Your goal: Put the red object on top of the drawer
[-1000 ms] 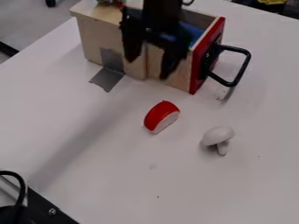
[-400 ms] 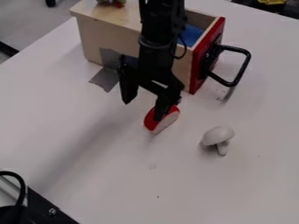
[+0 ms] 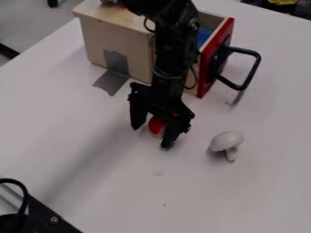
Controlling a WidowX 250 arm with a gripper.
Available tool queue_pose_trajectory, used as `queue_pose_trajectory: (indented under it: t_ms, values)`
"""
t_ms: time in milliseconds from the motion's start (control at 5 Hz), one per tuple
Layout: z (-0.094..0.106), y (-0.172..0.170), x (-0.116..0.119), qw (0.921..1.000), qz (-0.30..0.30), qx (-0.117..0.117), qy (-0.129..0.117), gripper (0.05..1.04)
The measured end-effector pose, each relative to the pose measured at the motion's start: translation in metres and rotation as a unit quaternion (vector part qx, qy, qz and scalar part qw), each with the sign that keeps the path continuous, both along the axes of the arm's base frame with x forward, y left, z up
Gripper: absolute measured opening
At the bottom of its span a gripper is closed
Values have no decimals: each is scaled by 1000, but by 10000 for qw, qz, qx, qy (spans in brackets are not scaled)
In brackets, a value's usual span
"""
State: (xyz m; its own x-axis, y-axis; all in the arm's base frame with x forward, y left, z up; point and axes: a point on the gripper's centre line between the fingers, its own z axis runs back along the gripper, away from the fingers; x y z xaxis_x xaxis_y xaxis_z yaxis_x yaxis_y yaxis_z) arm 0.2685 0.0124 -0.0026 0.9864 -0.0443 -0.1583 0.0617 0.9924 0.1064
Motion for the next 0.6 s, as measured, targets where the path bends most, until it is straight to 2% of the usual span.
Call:
queue_pose_trajectory:
  t_ms: [200, 400, 600]
  values:
    - [0, -3, 1, 10000, 11, -50, -13, 837]
    - [1, -7, 1, 10000, -43, -50, -44, 574]
    - [20, -9, 5, 9995, -11, -123, -299, 542]
